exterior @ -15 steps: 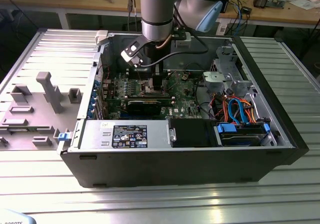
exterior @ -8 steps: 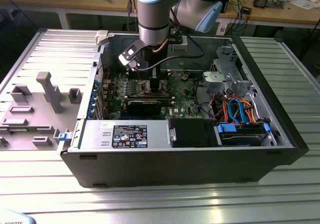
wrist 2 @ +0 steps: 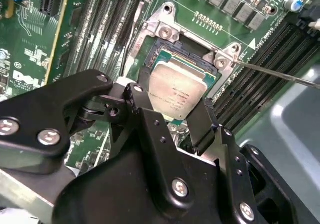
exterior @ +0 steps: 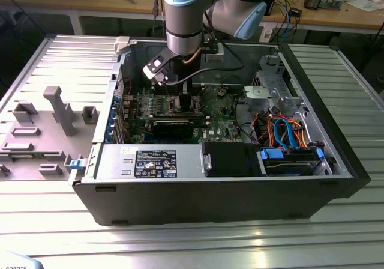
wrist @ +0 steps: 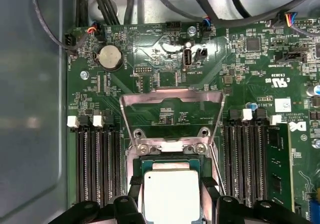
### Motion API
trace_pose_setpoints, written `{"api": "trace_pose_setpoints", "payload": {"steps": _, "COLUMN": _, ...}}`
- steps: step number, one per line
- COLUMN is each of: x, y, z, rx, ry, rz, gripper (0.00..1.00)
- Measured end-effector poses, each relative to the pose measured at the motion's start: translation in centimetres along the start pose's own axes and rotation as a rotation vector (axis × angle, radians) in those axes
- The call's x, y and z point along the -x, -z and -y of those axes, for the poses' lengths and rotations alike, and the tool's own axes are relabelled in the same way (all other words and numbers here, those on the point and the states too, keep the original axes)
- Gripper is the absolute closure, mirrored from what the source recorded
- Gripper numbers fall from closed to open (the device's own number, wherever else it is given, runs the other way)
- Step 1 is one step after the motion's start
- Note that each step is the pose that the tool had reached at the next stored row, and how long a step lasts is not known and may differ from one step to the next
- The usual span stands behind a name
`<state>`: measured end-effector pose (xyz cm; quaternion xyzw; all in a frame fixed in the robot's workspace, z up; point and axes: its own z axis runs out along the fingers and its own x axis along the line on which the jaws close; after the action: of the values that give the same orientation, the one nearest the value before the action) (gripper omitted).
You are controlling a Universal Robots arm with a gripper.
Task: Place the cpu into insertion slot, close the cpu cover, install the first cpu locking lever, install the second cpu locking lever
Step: 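Place the cpu into insertion slot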
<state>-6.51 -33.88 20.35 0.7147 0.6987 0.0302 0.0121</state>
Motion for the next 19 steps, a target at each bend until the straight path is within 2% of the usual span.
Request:
{"api": "trace_pose_setpoints", "payload": {"steps": 9, "x": 0.03, "y": -0.47, "z": 0.05, "rx": -0.0003, "ry": 0.003, "rz": 0.0000, "gripper": 0.46}}
{"api": "trace_pose_setpoints", "payload": {"steps": 19, "x": 0.02, "y": -0.50, "z": 0.05, "rx": 0.0002, "ry": 0.001, "rz": -0.0003, "gripper": 0.45}}
